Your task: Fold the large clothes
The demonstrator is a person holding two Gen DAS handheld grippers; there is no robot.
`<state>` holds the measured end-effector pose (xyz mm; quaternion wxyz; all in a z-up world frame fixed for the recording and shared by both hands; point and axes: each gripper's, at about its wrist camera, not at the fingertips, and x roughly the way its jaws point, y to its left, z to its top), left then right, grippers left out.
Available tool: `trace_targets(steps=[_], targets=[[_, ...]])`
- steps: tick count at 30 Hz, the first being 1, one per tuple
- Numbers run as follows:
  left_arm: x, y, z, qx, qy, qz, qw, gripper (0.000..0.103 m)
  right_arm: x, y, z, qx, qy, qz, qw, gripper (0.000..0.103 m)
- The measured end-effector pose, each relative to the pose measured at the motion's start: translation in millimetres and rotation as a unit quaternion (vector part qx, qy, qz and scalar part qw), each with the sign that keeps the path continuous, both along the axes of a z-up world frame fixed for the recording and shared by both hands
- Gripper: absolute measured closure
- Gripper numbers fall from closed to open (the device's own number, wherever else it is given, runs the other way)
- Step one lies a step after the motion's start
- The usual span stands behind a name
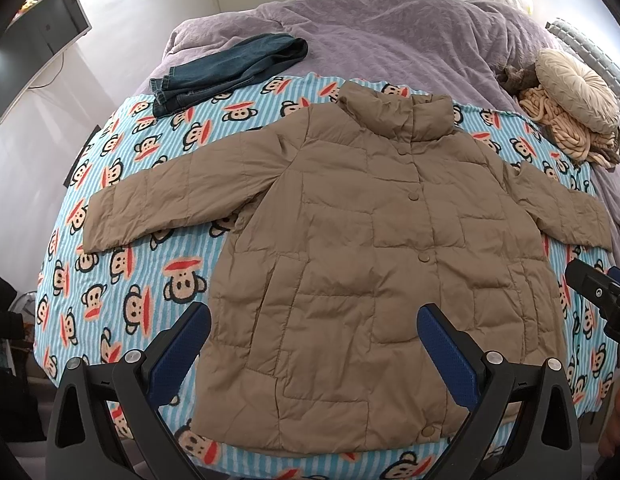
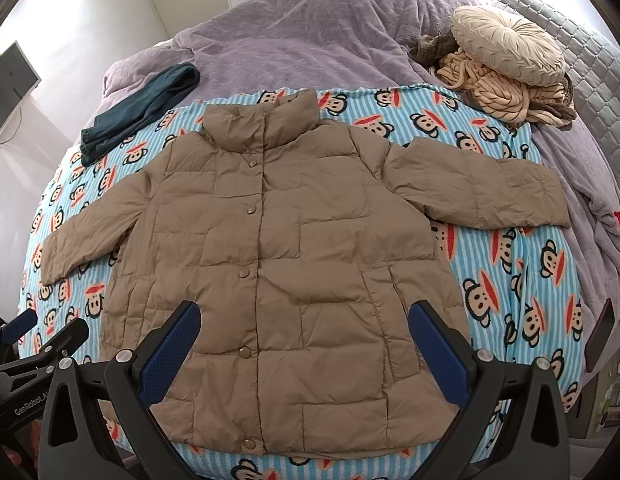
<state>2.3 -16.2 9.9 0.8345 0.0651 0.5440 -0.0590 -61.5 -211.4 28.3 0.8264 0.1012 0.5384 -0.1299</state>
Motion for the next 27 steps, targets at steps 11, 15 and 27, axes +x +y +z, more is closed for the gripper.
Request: trace_targets(steps=[11, 15, 27], targets=[[1.7, 1.6, -0.9, 0.0, 0.0, -0.002, 1.0, 0.0, 1.8, 0.8, -1.0, 0.0, 0.001, 0.0, 1.0, 0.0], [3.4, 1.9, -2.4, 0.0, 0.001, -0.005, 1.0, 0.0, 1.7, 0.0, -0.9, 0.002, 0.001, -0.001, 1.0, 0.0], [3.8, -0.5, -5.6, 0.003, 0.008, -0.006, 0.9999, 0.0, -0.4, -8.2, -6.1, 0.009, 0.004, -0.007, 1.0, 0.0]])
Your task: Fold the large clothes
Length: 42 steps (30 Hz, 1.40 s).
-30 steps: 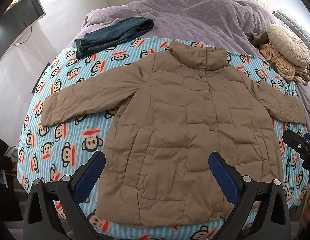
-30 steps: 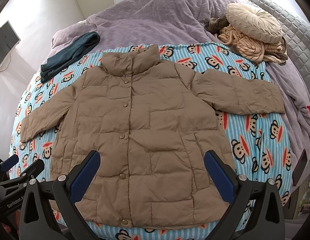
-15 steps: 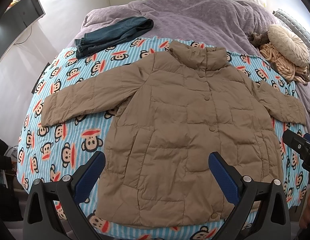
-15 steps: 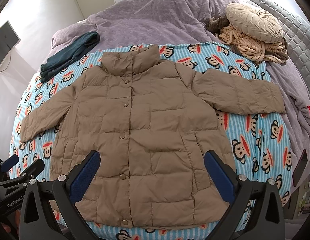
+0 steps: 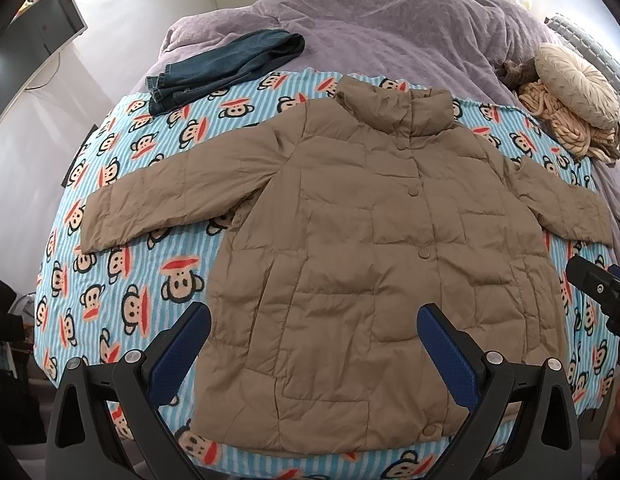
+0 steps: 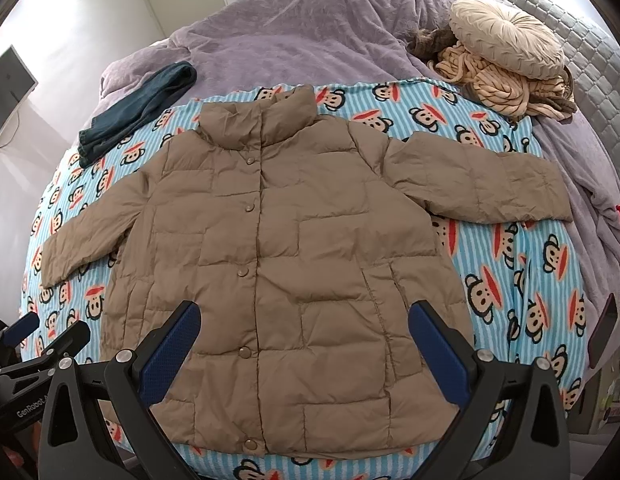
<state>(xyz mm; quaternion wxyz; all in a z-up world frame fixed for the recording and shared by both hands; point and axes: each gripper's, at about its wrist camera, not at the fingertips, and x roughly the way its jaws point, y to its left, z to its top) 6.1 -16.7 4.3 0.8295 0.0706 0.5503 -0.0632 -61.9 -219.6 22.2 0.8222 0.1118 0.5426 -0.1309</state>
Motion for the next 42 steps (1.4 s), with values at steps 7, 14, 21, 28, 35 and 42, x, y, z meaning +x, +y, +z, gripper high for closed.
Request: trace_targets(steps=[7, 14, 21, 28, 35, 42], targets=[[4.4, 2.6, -4.8, -0.009, 0.01, 0.005, 0.9999, 0.0, 2.9, 0.0, -5.2, 0.006, 0.012, -0.004, 1.0, 0.0], [19.0, 28.0, -19.5, -0.061, 0.037, 0.04, 0.9966, 0.0, 13.2, 2.6, -19.0, 0.03, 0.042, 0.01, 0.999, 0.0], [46.3, 88.1, -48.6, -0.139, 0.038, 0.094, 0.985, 0.0, 34.5, 29.5, -40.9, 0.035, 0.06, 0.046, 0.997, 0.0], [96.0, 184.7, -100.4, -0.206, 0.028, 0.189, 0.9596, 0.0, 66.2, 77.2, -75.2, 0.102, 0.074, 0.088, 0.988, 0.0], [155.7, 277.6, -172.9, -0.241, 0.022, 0.28, 0.9291, 0.0, 84.9, 128.6, -110.2, 0.136, 0.113, 0.107, 0.978, 0.0], [189.6, 328.1, -203.0, -0.267, -0.002, 0.34, 0.902, 0.0, 110.8, 150.0, -132.1, 0.126, 0.123, 0.121, 0.977, 0.0]])
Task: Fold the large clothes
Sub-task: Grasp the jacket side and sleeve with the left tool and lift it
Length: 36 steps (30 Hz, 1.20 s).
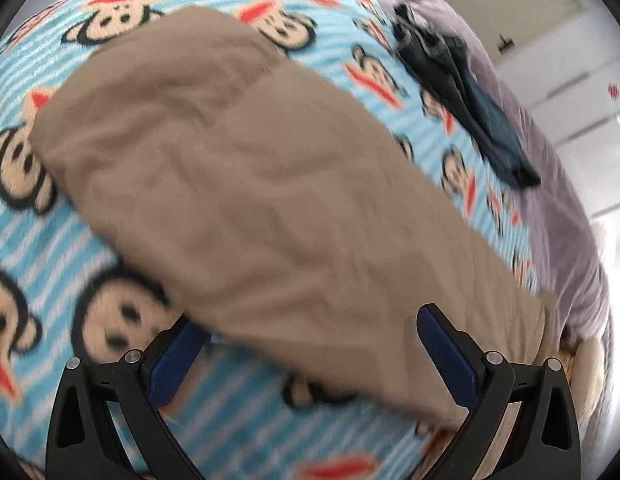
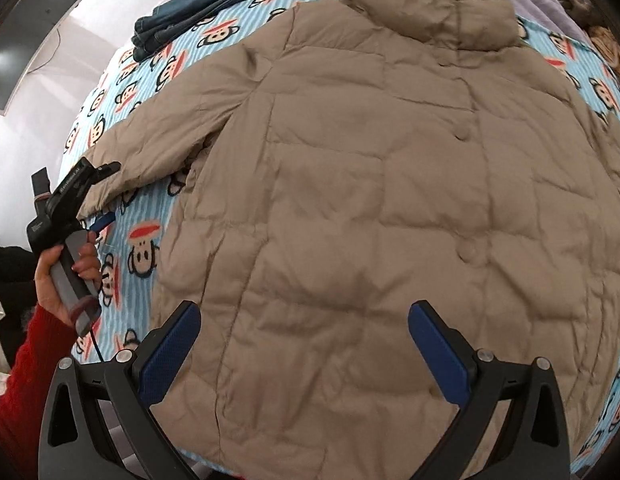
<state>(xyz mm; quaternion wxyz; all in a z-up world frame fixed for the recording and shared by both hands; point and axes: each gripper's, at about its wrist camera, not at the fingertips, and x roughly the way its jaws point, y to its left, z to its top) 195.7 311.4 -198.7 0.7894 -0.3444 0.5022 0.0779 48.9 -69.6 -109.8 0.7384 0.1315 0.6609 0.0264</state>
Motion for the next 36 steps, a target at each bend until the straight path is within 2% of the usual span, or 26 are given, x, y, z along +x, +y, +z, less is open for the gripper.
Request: trace_targets(steps=[5, 6, 7, 8, 9, 10, 11, 12, 15, 17, 18, 19, 21, 25, 27, 31, 34, 36], targets=[[18.5, 15.2, -0.6, 0.011, -0.015, 0.034, 0.9993, 0.001, 32.5, 15.9, -10.3, -0.001, -0.013, 0.011, 1.0, 0.0], [20.7, 17.6, -1.9, 0.009, -0.016, 0.044, 0.9989, 0.005, 38.7, 18.6, -12.5, -0.002, -0.016, 0.013, 1.0, 0.0], [21.6, 19.1, -1.8, 0.012, -0.015, 0.051, 0.9985, 0.023, 47.7, 22.1, -14.8, -0.002, -0.02, 0.013, 1.0, 0.0], [23.8, 20.7, -2.0, 0.023, -0.013, 0.056, 0.9981, 0.035, 54.5, 24.9, -16.6, 0.001, -0.021, 0.012, 1.0, 0.0], [26.9, 22.2, -2.4, 0.028, -0.015, 0.051, 0.9982, 0.059, 59.8, 27.4, -17.9, 0.005, -0.024, 0.011, 1.0, 0.0], [27.4, 24.6, -2.4, 0.017, -0.023, 0.045, 0.9985, 0.08, 69.1, 30.3, -20.0, 0.011, -0.029, 0.009, 0.999, 0.0], [25.3, 28.1, -1.0, 0.004, -0.03, 0.042, 0.9987, 0.086, 75.5, 32.2, -21.4, 0.014, -0.033, 0.008, 0.999, 0.0], [26.3, 29.8, 3.2, -0.005, -0.038, 0.039, 0.9985, 0.088, 84.0, 34.9, -22.9, 0.017, -0.038, 0.009, 0.999, 0.0], [23.5, 20.1, 30.2, 0.029, -0.072, 0.014, 0.9969, 0.088, 105.8, 43.3, -24.8, 0.017, -0.057, 0.01, 0.998, 0.0], [20.1, 12.7, 51.2, 0.042, -0.099, -0.006, 0.9942, 0.088, 119.0, 46.2, -26.2, 0.022, -0.075, 0.004, 0.997, 0.005], [19.3, 7.3, 63.2, 0.05, -0.113, -0.018, 0.9922, 0.088, 124.1, 47.4, -27.5, 0.03, -0.082, 0.001, 0.996, 0.023], [17.8, 2.8, 74.4, 0.055, -0.126, -0.029, 0.9901, 0.088, 132.5, 49.2, -32.2, 0.041, -0.086, -0.002, 0.995, 0.054], [17.2, -12.9, 101.3, 0.067, -0.156, -0.058, 0.9838, 0.088, 142.8, 53.1, -46.0, 0.049, -0.074, -0.006, 0.996, 0.081], [19.1, -46.1, 136.9, 0.066, -0.197, -0.104, 0.9726, 0.088, 159.4, 64.7, -77.9, 0.093, -0.053, -0.005, 0.994, 0.086], [22.9, -71.2, 155.6, 0.061, -0.219, -0.137, 0.9641, 0.088, 162.4, 71.7, -91.0, 0.099, -0.042, 0.003, 0.994, 0.086], [33.7, -125.3, 173.9, 0.048, -0.235, -0.197, 0.9508, 0.088, 170.7, 76.1, -111.5, 0.105, -0.024, 0.017, 0.994, 0.087], [39.6, -175.2, 180.6, 0.046, -0.238, -0.248, 0.938, 0.088, 168.1, 59.4, -107.1, 0.144, -0.021, 0.004, 0.989, 0.089], [43.2, -215.9, 180.2, 0.043, -0.233, -0.288, 0.9279, 0.088, 156.5, 33.3, -92.5, 0.152, -0.036, -0.023, 0.987, 0.089]])
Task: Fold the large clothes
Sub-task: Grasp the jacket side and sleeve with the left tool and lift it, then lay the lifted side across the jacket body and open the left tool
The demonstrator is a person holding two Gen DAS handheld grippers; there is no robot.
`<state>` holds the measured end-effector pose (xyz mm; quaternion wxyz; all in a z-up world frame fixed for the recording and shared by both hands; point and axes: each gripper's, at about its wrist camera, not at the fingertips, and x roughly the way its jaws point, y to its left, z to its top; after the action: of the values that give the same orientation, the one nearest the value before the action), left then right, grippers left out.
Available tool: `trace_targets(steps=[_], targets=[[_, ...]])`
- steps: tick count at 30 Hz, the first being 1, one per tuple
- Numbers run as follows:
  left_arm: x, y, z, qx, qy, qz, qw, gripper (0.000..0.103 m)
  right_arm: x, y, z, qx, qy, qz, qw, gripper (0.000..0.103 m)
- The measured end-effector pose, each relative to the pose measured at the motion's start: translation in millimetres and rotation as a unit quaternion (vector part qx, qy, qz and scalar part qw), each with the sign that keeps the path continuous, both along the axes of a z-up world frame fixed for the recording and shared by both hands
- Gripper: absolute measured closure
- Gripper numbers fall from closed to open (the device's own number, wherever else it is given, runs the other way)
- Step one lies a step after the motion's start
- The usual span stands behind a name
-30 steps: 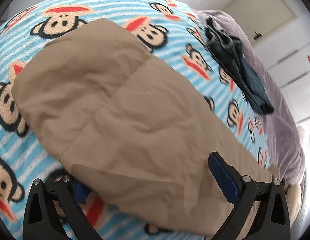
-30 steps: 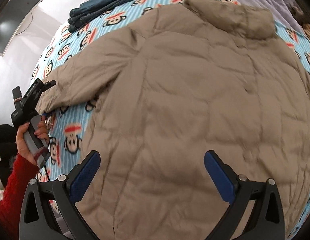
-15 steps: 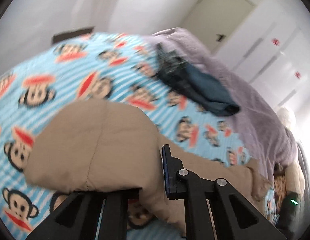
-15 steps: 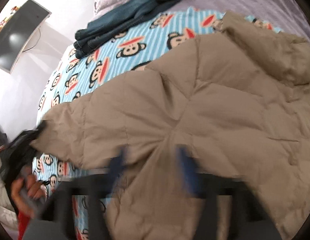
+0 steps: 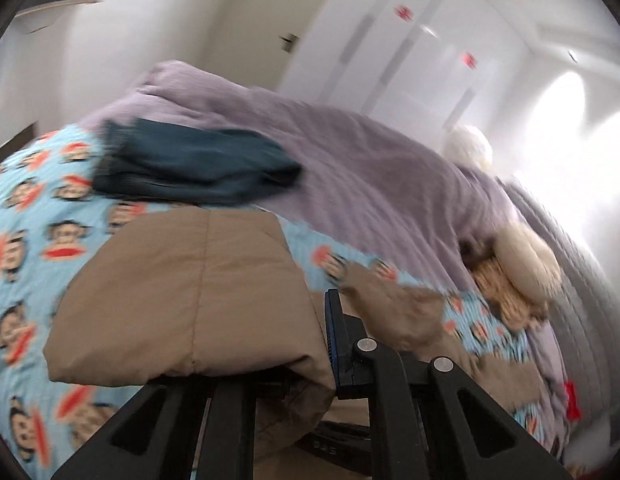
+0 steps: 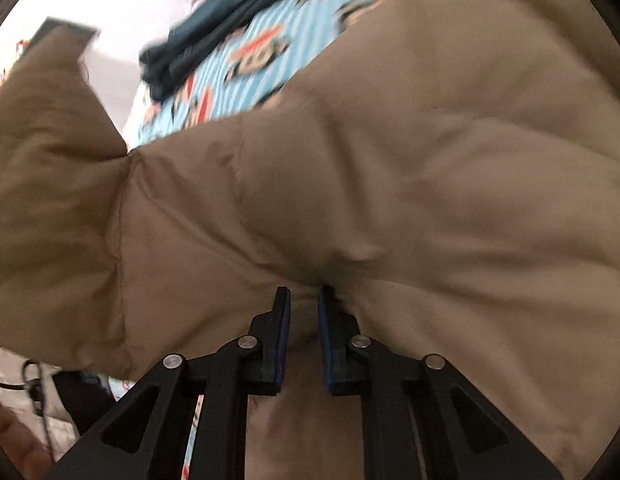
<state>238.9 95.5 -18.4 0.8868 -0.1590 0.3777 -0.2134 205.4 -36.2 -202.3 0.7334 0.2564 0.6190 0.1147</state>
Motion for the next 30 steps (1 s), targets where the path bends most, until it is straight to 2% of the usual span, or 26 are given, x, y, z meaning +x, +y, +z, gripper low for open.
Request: trace_targets(steps=[3, 5, 6, 8, 9, 12, 13, 15, 17, 19, 21, 23, 24, 26, 27, 28, 30], targets=[[-0.6, -64.1, -7.2, 0.016, 0.004, -0.064, 0.9978, 0.088, -24.9, -49.0, 21.0, -0.011, -0.012, -0.05, 0.999, 0.088], [-4.2, -111.5, -17.3, 0.046, -0.001, -0.112, 0.9926, 0.088, -47.1, -93.0, 34.7, -0.027, -0.018, -0.092, 0.995, 0.088], [-7.5, -144.7, -27.7, 0.083, -0.006, -0.139, 0.9868, 0.088, -59.1, -115.8, 41.0, -0.038, -0.022, -0.113, 0.993, 0.088], [-15.0, -181.3, -46.5, 0.12, -0.005, -0.174, 0.9774, 0.088, -77.4, -147.8, 48.1, -0.065, -0.023, -0.14, 0.988, 0.088], [-19.9, -206.3, -61.6, 0.145, -0.001, -0.195, 0.97, 0.088, -89.0, -167.7, 51.1, -0.083, -0.021, -0.154, 0.984, 0.088], [-30.5, -246.3, -94.0, 0.207, 0.006, -0.225, 0.9521, 0.088, -112.5, -204.0, 52.0, -0.116, -0.01, -0.181, 0.977, 0.088], [-33.2, -247.1, -101.3, 0.22, 0.006, -0.229, 0.9483, 0.088, -117.3, -211.7, 51.7, -0.118, -0.006, -0.188, 0.975, 0.088], [-45.0, -256.5, -117.1, 0.262, 0.009, -0.24, 0.9347, 0.087, -128.8, -226.3, 46.4, -0.122, 0.004, -0.203, 0.972, 0.086], [-52.9, -254.0, -124.4, 0.272, 0.011, -0.247, 0.9301, 0.074, -134.2, -234.6, 43.5, -0.122, 0.008, -0.213, 0.969, 0.085], [-60.0, -244.5, -122.9, 0.274, 0.006, -0.242, 0.9308, 0.019, -138.2, -241.1, 42.2, -0.12, 0.008, -0.215, 0.969, 0.085], [-68.4, -235.7, -111.4, 0.279, -0.021, -0.224, 0.9337, 0.015, -132.7, -238.5, 43.5, -0.125, 0.006, -0.209, 0.97, 0.085], [-68.8, -227.7, -105.4, 0.283, -0.016, -0.22, 0.9333, 0.015, -130.3, -233.0, 47.0, -0.136, 0.003, -0.196, 0.971, 0.085], [-70.3, -219.5, -99.5, 0.28, -0.012, -0.212, 0.9362, 0.015, -137.9, -233.5, 48.9, -0.142, 0.001, -0.19, 0.971, 0.082], [-69.7, -197.1, -87.1, 0.259, -0.008, -0.192, 0.9465, 0.015, -135.1, -227.4, 58.7, -0.159, -0.008, -0.172, 0.972, 0.059], [-68.6, -183.2, -79.9, 0.255, -0.011, -0.174, 0.951, 0.015, -129.3, -221.5, 65.1, -0.168, -0.016, -0.164, 0.972, 0.034], [-66.9, -174.2, -76.8, 0.255, -0.014, -0.159, 0.9537, 0.015, -128.4, -215.1, 72.7, -0.175, -0.028, -0.156, 0.972, 0.021], [-62.1, -137.9, -66.6, 0.262, -0.02, -0.097, 0.96, 0.015, -119.2, -199.4, 88.9, -0.19, -0.06, -0.136, 0.97, 0.021]])
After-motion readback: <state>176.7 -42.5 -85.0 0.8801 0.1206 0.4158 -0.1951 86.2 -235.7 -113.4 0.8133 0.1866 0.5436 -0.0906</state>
